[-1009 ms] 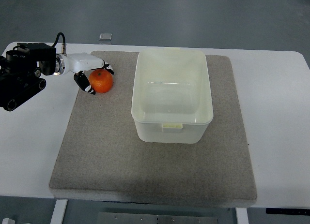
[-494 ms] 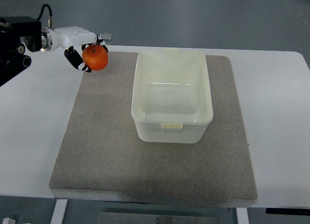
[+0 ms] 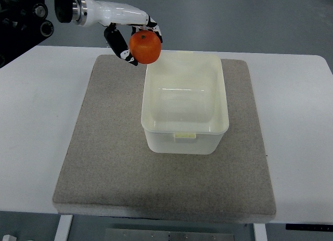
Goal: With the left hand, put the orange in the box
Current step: 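Lift the orange and carry it over the white box, then lower the orange into the box and open the left hand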
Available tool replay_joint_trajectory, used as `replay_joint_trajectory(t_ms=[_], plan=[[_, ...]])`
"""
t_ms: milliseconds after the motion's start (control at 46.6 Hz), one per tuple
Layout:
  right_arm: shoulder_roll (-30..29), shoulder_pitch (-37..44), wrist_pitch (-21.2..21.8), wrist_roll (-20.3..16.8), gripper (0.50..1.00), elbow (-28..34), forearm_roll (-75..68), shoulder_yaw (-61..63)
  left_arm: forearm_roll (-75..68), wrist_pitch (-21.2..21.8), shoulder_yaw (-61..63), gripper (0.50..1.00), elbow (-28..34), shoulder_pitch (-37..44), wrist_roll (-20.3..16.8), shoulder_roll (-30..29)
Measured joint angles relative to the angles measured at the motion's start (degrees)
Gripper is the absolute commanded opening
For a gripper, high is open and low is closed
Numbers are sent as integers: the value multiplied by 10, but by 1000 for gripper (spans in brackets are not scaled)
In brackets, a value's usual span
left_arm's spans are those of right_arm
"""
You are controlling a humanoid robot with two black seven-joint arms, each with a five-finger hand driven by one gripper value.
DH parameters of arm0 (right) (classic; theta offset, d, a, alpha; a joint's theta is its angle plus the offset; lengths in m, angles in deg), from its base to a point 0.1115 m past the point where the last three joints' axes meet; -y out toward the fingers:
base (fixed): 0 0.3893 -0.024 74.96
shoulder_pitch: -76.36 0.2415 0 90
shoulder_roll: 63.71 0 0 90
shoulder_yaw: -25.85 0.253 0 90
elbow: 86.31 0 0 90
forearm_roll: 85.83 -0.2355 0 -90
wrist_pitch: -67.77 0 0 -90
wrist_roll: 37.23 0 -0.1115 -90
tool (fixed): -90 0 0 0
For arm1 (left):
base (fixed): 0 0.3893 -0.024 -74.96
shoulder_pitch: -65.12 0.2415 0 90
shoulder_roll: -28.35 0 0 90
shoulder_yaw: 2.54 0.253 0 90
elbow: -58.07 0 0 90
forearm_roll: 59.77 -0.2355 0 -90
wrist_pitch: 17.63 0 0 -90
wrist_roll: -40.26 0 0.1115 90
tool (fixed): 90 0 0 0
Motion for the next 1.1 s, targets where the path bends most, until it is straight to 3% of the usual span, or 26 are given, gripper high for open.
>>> replay_joint_trajectory(t_ms=[344, 902, 945, 1031, 1095], plan=[[0, 0, 0, 0, 932, 0, 0, 0, -10, -17, -2, 500, 7, -10, 2, 94], [0, 0, 0, 0, 932, 0, 0, 0, -89, -9, 2, 505, 14, 50, 4, 119], [0, 0, 0, 0, 932, 0, 0, 0, -89, -9, 2, 533, 15, 53, 4, 120], [0, 0, 0, 0, 932, 0, 0, 0, -89, -9, 2, 711, 16, 57, 5, 121], [0, 0, 0, 0, 932, 0, 0, 0, -89, -9, 2, 769, 20, 57, 5, 122]])
